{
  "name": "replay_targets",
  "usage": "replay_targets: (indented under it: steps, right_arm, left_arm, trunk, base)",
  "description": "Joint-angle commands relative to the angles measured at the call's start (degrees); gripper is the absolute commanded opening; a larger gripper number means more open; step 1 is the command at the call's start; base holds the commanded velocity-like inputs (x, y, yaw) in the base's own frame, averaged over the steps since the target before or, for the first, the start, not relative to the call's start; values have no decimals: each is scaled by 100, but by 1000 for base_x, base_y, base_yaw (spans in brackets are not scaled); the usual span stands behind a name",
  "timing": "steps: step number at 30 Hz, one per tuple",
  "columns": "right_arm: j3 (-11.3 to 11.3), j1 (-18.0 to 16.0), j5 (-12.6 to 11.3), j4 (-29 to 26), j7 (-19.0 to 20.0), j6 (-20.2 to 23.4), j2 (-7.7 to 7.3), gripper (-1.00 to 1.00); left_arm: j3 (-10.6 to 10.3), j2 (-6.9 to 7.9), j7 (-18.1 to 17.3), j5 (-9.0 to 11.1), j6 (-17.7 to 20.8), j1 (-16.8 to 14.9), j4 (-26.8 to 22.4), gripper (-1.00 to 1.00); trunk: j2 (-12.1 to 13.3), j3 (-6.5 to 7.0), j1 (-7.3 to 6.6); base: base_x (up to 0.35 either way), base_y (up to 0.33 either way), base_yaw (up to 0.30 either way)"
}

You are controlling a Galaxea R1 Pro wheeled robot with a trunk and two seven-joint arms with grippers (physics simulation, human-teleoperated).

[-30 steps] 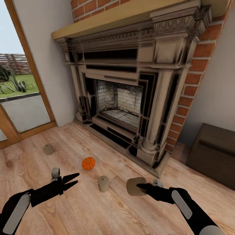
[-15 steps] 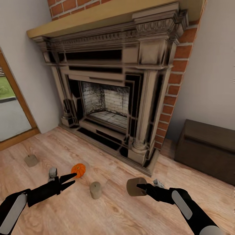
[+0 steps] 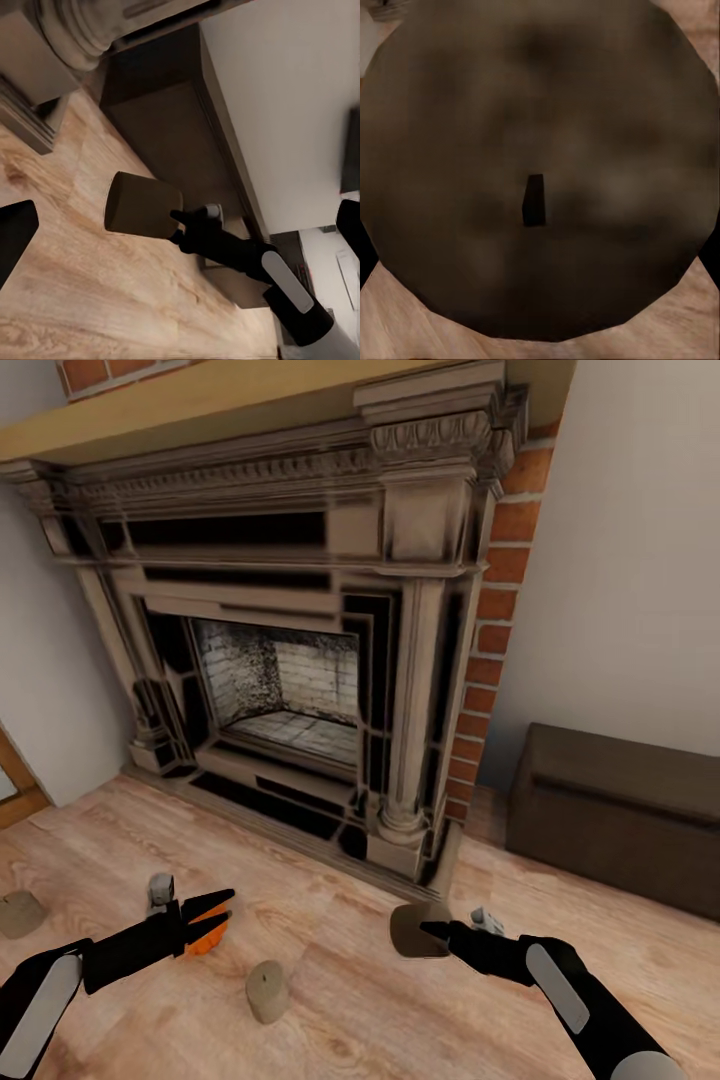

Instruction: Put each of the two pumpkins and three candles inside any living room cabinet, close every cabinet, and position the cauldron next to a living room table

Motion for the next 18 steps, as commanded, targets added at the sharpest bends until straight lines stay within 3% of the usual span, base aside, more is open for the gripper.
replay_targets:
  steps: [1,7,14,18]
  right_arm:
    - [17,-5,-15,10,-2,-65,-4,-100]
    - [-1,-5,-23,89,1,-143,-4,-100]
    - [-8,-5,-44,133,32,-145,-4,-100]
    - [-9,-5,-42,134,31,-146,-4,-100]
  left_arm:
    - [6,0,-21,-13,22,-1,-1,100]
    - [6,3,-21,-10,22,-1,-1,100]
    - [6,0,-21,-9,22,-1,-1,100]
    - [6,0,-21,-9,22,-1,-1,100]
  trunk:
    - [-2,-3,0]
    - [-2,9,0]
    - [-2,10,0]
    - [-2,10,0]
  base:
    - [42,1,-285]
    - [10,15,-285]
    - [74,232,-284]
    - [127,83,-258]
